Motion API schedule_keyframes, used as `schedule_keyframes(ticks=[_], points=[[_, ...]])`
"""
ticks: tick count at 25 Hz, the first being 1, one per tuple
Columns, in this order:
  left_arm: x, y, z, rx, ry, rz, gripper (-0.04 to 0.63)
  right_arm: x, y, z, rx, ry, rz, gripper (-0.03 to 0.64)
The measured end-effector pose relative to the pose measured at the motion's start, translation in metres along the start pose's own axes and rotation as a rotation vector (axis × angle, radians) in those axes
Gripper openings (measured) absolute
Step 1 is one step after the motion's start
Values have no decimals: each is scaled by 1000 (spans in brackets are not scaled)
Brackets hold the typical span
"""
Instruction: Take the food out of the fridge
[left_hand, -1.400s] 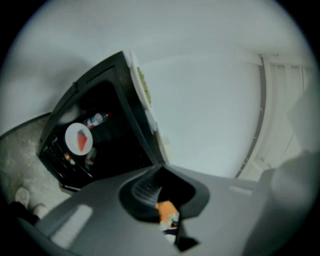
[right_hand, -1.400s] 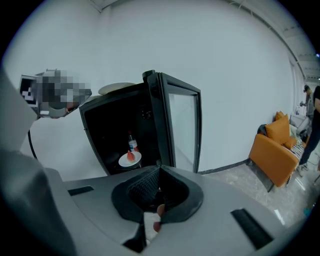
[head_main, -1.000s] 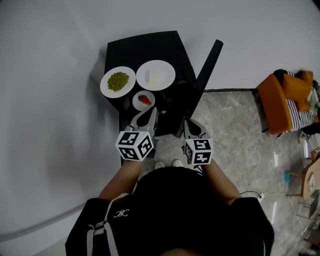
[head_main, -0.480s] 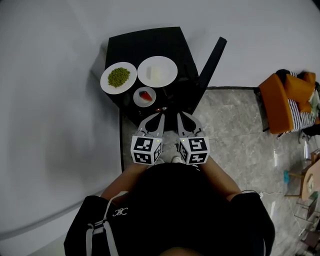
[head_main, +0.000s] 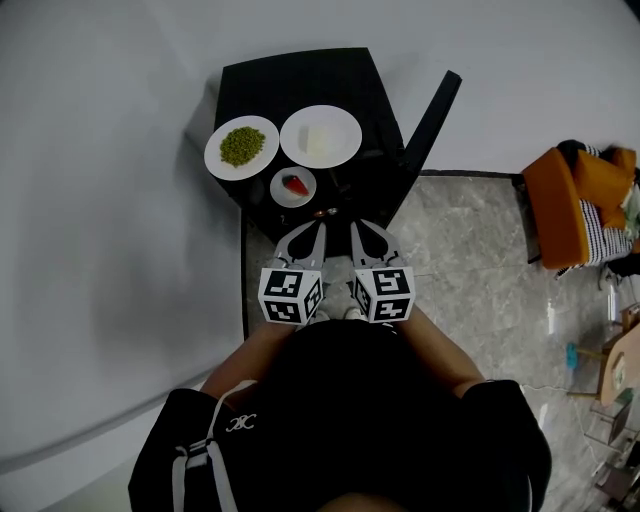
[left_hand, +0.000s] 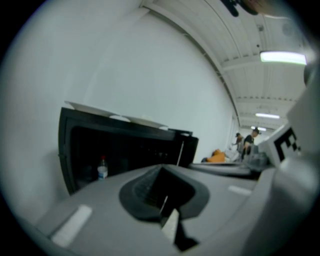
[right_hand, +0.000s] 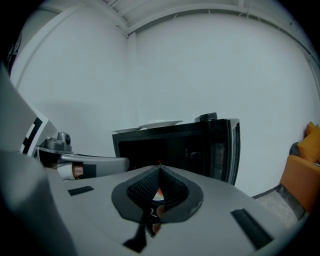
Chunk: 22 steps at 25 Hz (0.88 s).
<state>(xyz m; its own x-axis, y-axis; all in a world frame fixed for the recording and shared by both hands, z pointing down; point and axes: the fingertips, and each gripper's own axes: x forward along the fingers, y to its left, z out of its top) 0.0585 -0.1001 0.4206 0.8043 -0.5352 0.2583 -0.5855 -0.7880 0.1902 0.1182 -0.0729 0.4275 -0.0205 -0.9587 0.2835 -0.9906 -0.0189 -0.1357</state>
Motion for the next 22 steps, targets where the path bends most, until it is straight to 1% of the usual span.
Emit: schedule_keyframes(ticks=[2, 5, 8, 15, 18, 20, 22], points=[[-2, 4, -2, -27, 4, 14, -2, 2, 1, -4, 8, 14, 7, -8], [-7, 13, -5, -48, 2, 39, -2, 7, 5, -12, 18, 33, 24, -8], [-16, 24, -9, -74, -4, 75, 0, 14, 13, -25, 43, 72, 56, -8], [-41, 45, -24, -114, 2, 209, 0, 25, 23, -55, 135, 164, 151, -8], [-51, 55, -29, -134, 0, 277, 0, 33, 27, -69, 200, 206, 192, -8], [-57, 58, -30, -133, -5, 308, 0, 40, 30, -79, 244, 232, 214, -8], [-60, 60, -31, -123, -6, 319, 0, 46, 34, -85, 229, 234, 216, -8]])
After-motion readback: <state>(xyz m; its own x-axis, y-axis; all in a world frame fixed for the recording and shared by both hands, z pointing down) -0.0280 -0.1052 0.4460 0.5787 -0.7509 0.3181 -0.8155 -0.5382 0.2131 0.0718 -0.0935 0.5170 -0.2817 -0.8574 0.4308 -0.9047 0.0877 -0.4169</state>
